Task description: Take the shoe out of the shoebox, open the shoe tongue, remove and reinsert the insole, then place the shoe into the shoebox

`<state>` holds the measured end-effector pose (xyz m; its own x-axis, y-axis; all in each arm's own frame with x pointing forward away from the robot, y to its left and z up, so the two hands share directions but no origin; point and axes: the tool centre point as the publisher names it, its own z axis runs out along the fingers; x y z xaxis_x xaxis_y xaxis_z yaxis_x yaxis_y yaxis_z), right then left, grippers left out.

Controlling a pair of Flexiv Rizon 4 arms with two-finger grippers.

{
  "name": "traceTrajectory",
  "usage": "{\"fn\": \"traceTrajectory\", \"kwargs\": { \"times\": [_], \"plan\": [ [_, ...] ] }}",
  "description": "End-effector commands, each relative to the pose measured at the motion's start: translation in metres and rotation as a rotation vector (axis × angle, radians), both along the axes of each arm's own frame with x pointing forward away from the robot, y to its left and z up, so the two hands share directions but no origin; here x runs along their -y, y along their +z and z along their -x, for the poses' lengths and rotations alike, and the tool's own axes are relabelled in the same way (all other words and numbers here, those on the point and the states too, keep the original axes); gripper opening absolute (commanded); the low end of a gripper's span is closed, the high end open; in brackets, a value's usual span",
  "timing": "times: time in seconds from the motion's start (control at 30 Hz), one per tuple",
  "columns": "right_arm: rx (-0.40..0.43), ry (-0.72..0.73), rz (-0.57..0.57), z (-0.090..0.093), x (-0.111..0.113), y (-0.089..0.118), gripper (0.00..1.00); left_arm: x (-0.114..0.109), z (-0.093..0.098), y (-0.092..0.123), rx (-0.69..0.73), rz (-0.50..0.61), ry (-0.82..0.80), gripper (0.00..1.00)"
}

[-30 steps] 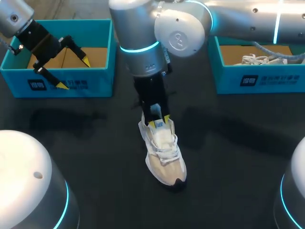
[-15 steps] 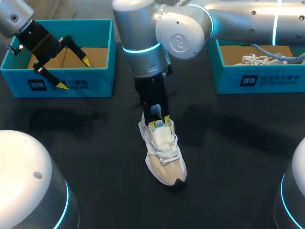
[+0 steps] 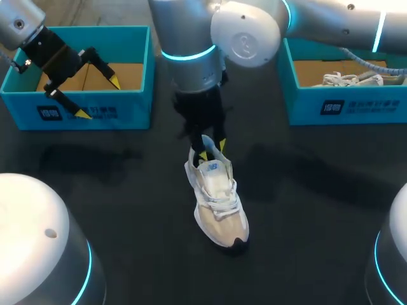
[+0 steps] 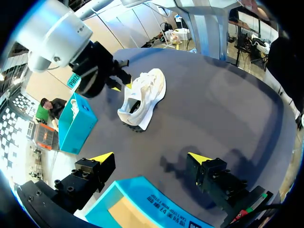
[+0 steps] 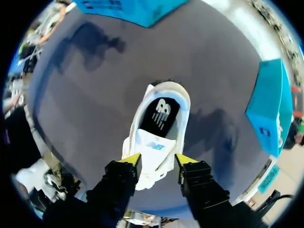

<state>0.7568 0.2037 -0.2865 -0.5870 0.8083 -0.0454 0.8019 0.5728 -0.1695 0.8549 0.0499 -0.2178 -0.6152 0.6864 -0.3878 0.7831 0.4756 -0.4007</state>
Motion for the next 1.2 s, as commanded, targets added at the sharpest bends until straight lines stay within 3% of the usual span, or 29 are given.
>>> {"fn": "traceTrajectory", "kwargs": {
  "times": [0.03,0.07,0.13,0.17,0.2,0.97,1.2],
  "plan": [
    [0.013,0.043,-0.014,-0.005,0.001,0.01,0.5,0.0,-0.001,0.0,-0.001,-0.003,-0.002,1.0],
    [0.021,0.059,-0.025,-0.006,0.0,0.012,0.6,0.0,-0.001,0.0,-0.001,-0.003,-0.002,1.0],
    [0.027,0.096,-0.054,-0.01,-0.001,0.016,0.71,0.0,-0.001,0.0,-0.001,-0.003,-0.002,1.0],
    [0.028,0.101,-0.053,-0.012,-0.002,0.018,0.89,0.0,-0.001,0.0,-0.001,-0.003,-0.002,1.0],
    [0.037,0.109,-0.056,-0.013,-0.003,0.019,1.0,0.0,-0.001,0.0,-0.001,-0.003,-0.002,1.0],
    [0.043,0.115,-0.072,-0.014,-0.004,0.02,1.0,0.0,-0.001,0.0,-0.001,-0.003,-0.002,1.0],
    [0.051,0.294,-0.072,-0.017,-0.007,0.017,1.0,0.0,-0.001,0.0,-0.001,-0.003,-0.002,1.0]
  ]
}}
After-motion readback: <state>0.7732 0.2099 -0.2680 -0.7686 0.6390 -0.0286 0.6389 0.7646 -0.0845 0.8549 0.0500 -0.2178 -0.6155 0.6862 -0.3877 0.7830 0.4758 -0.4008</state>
